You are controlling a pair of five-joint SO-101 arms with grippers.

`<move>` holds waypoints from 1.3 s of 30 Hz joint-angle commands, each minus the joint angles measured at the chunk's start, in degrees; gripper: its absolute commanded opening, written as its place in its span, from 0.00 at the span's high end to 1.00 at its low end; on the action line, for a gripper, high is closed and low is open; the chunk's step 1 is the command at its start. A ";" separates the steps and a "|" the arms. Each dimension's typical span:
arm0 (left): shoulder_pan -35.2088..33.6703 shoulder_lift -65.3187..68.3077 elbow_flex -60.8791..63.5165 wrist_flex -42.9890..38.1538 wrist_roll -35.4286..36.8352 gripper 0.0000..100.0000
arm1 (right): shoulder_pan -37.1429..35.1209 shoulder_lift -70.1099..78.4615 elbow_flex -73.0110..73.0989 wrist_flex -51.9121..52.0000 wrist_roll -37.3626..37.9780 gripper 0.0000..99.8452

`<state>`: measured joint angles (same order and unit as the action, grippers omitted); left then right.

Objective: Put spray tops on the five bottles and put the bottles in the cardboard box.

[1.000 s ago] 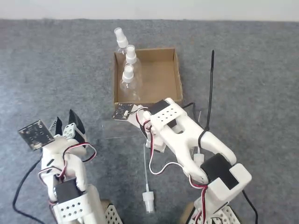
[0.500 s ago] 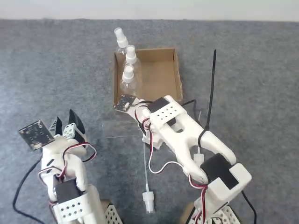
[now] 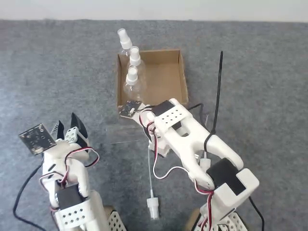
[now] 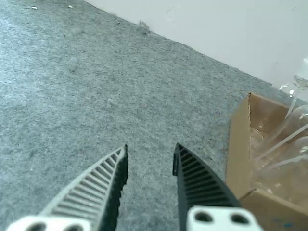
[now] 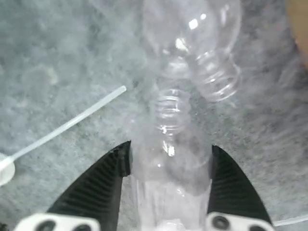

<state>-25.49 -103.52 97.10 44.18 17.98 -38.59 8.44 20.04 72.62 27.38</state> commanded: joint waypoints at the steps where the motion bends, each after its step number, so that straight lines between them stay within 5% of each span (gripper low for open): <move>1: -0.18 -0.97 -0.57 0.26 -0.44 0.86 | 0.66 -1.27 -3.78 0.84 2.73 0.81; 23: -0.18 -0.97 -0.57 0.26 -0.44 0.86 | 1.63 -0.57 -3.60 3.21 9.05 0.74; 39: -0.18 -0.97 -0.57 0.26 -0.44 0.86 | 3.21 -0.48 -3.52 1.98 8.88 0.82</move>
<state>-25.49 -103.52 97.10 44.18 17.98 -35.96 8.44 20.04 75.25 35.91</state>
